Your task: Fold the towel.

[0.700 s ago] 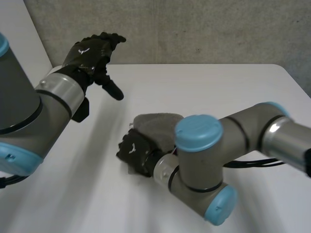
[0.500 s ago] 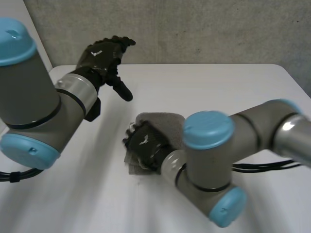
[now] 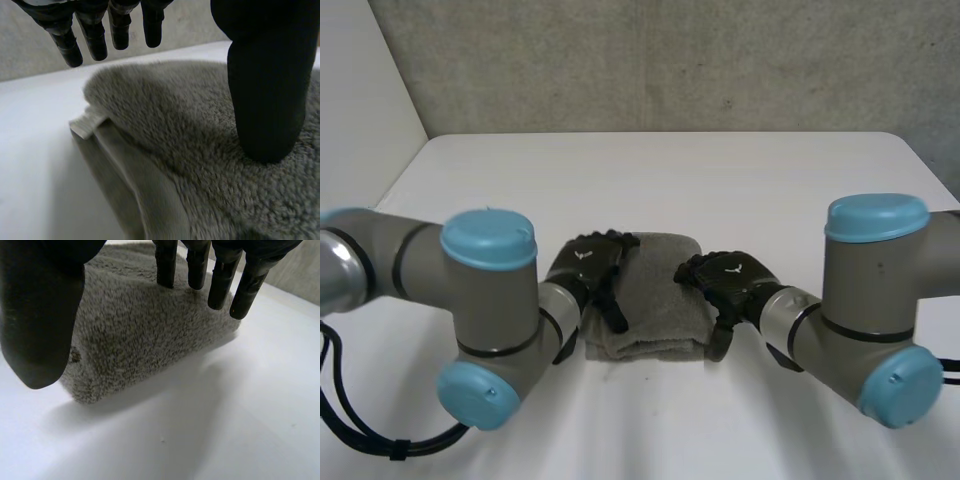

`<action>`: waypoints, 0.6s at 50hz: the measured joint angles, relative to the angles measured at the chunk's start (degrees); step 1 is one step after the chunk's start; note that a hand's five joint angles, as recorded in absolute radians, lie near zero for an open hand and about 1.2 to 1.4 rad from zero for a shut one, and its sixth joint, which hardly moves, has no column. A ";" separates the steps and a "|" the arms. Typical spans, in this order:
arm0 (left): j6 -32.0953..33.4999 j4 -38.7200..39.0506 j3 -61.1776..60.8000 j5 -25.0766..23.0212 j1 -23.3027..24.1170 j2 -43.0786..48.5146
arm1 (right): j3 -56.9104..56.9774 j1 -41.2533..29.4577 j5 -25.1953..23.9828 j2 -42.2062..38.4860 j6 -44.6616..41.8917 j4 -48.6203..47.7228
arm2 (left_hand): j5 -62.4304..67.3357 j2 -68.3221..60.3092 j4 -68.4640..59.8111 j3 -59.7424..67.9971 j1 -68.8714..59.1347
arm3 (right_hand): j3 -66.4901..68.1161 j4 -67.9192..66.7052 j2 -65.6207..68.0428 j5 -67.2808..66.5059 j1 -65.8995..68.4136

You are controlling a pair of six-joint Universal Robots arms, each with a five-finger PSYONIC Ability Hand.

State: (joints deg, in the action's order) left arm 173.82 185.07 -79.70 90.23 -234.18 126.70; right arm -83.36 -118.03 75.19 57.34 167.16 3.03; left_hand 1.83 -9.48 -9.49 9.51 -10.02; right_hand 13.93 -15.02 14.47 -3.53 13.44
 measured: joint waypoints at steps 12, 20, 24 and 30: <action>0.10 -0.42 0.08 -0.05 -0.38 -2.04 | 2.95 0.09 2.26 -1.74 4.78 -4.81 | 0.00 0.00 0.00 0.00 0.00 | 0.00 0.00 0.00 0.00 0.00; -0.06 -5.58 2.50 -0.07 -4.14 -17.36 | 2.96 3.94 8.89 12.90 4.99 -4.69 | 0.00 0.00 0.00 0.00 0.00 | 0.00 0.00 0.00 0.00 -0.01; -0.25 -9.77 4.33 -0.07 -7.14 -23.69 | 3.58 6.20 12.15 18.52 4.99 -4.02 | 0.00 0.00 0.01 0.00 0.00 | 0.00 0.00 0.00 0.00 -0.01; -0.38 -20.28 8.53 0.00 -11.33 -28.59 | 5.27 8.40 15.20 22.85 4.94 -0.73 | 0.00 0.00 0.02 -0.01 0.00 | 0.00 0.00 0.00 0.00 -0.01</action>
State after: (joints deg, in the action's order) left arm 173.43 164.79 -71.17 90.23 -245.50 98.11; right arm -78.09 -109.63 90.39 80.18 172.10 2.30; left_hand 1.82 -9.47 -9.47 9.50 -10.02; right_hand 13.93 -15.02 14.47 -3.53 13.43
